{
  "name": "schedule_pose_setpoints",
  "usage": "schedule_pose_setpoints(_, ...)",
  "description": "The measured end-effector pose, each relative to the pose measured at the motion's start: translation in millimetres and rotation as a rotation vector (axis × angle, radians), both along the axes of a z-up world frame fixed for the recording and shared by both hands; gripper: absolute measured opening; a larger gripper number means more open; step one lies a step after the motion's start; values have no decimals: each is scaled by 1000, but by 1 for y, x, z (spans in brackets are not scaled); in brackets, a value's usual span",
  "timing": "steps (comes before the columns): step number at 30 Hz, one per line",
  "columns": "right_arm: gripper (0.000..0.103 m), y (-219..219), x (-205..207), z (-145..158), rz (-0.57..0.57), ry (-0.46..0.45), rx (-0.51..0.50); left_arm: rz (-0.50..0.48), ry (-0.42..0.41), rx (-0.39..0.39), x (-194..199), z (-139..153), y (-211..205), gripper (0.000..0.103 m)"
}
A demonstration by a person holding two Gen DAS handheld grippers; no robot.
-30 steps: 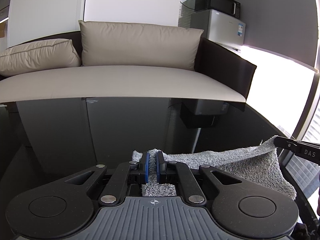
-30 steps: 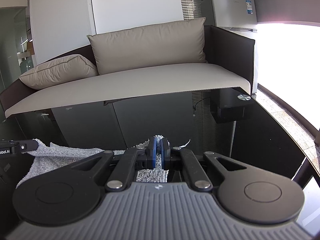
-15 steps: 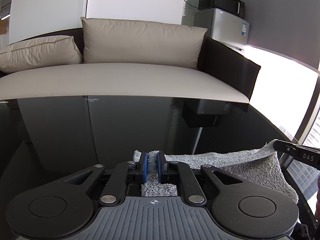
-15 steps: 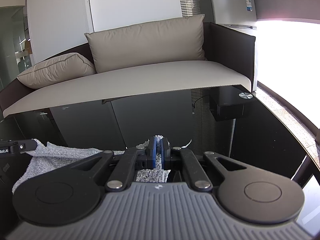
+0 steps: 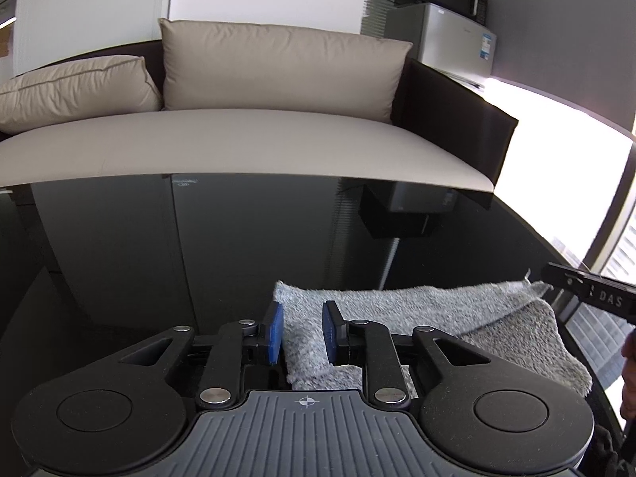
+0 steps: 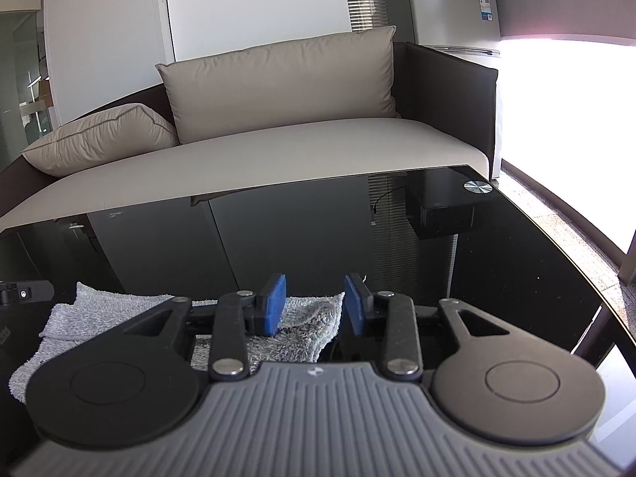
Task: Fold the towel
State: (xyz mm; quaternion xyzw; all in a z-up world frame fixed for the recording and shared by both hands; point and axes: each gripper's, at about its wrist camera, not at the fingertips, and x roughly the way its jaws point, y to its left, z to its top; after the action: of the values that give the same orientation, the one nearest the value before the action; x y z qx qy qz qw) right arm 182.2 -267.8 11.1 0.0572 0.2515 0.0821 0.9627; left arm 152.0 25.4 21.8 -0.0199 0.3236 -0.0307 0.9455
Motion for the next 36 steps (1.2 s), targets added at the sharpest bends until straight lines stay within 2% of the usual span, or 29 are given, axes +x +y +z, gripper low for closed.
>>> schedule_pose_setpoints(3, 38, -1, -3, 3, 23, 4, 2, -62, 13, 55, -5, -4, -12, 20)
schedule_pose_setpoints(7, 39, 4, -6, 4, 42, -3, -24, -112, 27, 46, -7, -8, -24, 29)
schedule_pose_setpoints(10, 40, 5, -6, 3, 48, 5, -25, -150, 37, 55, -8, -12, -33, 32)
schedule_pose_setpoints(15, 40, 3, -5, 2, 35, 13, -26, -146, 41, 61, -6, -20, -37, 36)
schedule_pose_setpoints(26, 40, 4, -5, 1, 54, 29, -4, -90, 22, 95, 5, -22, -31, 36)
schedule_pose_setpoints(36, 40, 20, -13, 5, 173, 22, -51, -195, 51, 113, -1, -22, -46, 38)
